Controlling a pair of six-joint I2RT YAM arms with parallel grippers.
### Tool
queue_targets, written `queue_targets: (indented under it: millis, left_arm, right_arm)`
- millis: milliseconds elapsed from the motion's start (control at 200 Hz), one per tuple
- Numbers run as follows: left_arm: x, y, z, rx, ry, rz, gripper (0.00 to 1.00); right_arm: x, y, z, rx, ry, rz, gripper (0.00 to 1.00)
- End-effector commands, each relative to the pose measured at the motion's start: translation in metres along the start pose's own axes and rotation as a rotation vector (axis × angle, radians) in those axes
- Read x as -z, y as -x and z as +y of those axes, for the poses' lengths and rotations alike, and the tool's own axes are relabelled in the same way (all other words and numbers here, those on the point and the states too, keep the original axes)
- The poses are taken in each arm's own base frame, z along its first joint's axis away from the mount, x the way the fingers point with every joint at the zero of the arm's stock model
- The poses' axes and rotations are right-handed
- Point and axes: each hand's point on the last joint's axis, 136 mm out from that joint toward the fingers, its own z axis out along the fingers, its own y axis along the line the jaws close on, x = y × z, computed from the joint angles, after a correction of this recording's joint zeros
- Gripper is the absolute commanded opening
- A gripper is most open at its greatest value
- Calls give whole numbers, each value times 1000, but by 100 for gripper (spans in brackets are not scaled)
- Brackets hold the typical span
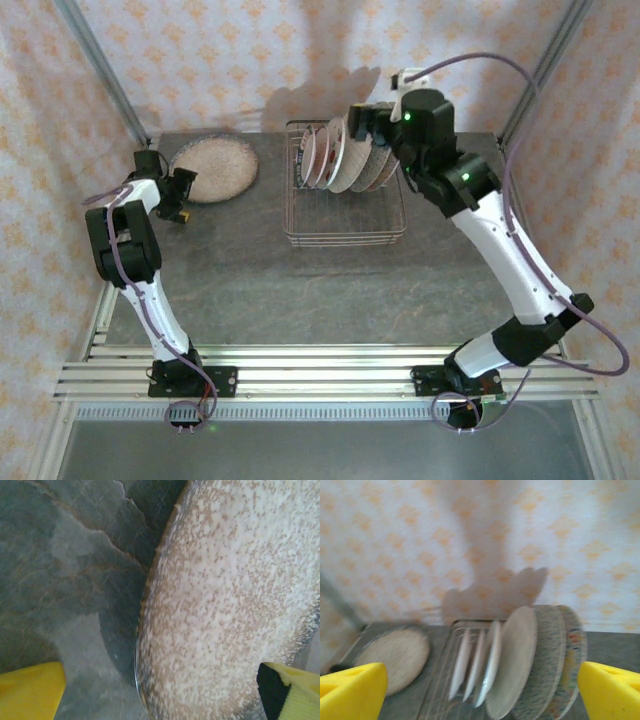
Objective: Unload the plates from the dish rack
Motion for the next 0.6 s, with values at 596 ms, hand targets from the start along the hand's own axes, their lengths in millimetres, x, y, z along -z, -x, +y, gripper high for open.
queue_targets:
  millis: [596]
  left_arm:
    - [185,-139,-139,-301,-333,-137,99]
  right_arm:
    - [-87,-32,-140,-281,-377,244,90]
